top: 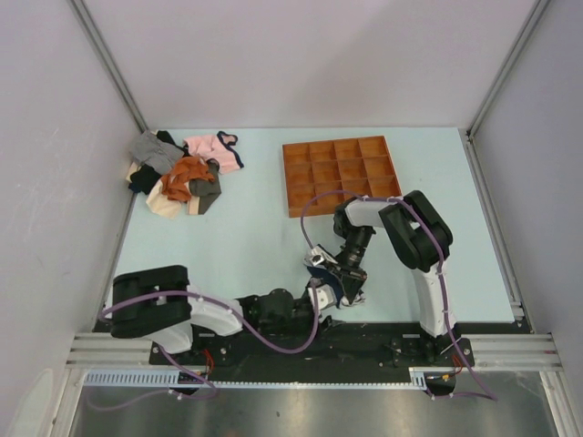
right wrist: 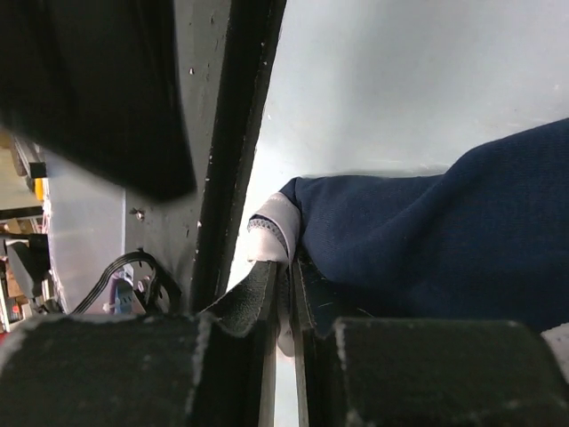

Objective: Roll the underwear
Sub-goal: Roll the underwear to the center of the board.

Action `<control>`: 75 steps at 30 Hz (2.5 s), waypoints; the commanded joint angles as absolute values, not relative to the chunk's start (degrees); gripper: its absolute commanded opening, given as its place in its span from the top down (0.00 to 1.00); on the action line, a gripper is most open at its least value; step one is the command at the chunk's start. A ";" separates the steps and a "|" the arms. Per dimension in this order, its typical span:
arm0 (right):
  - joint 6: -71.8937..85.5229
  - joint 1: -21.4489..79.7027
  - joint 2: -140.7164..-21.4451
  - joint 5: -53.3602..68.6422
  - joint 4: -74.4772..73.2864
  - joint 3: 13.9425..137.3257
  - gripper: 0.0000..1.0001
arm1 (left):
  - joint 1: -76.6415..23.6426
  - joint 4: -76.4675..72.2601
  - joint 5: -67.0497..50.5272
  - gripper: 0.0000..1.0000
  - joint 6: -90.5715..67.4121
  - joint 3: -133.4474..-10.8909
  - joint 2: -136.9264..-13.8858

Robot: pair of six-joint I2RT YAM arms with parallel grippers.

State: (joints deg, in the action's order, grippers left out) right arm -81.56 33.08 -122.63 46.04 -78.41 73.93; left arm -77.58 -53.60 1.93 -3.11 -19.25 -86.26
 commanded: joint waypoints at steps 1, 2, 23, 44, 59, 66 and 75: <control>-81.82 32.78 -124.10 47.81 -82.00 75.94 0.95 | -78.05 -56.08 5.18 0.25 -0.79 -24.87 -91.66; -82.17 32.52 -124.19 47.99 -82.18 76.20 0.94 | -78.05 -55.81 5.53 0.26 -0.70 -25.40 -92.71; -84.02 31.64 -124.72 49.31 -83.93 77.08 0.94 | -77.96 -46.15 10.55 0.51 -1.50 -32.52 -102.48; -85.95 21.45 -113.39 52.74 -87.10 82.53 0.67 | -69.18 -53.78 -3.69 1.00 -24.05 -23.03 -101.34; -94.25 27.57 -86.50 47.75 -65.24 61.98 0.50 | -56.16 -71.98 -19.24 1.00 -55.97 -18.63 -113.11; -88.08 38.39 -78.75 39.12 -50.20 49.50 0.47 | -54.41 -70.14 -19.43 1.00 -58.36 -18.81 -112.94; -82.19 43.15 -78.74 31.38 -36.41 43.33 0.47 | -53.79 -67.41 -19.51 1.00 -58.36 -20.83 -112.15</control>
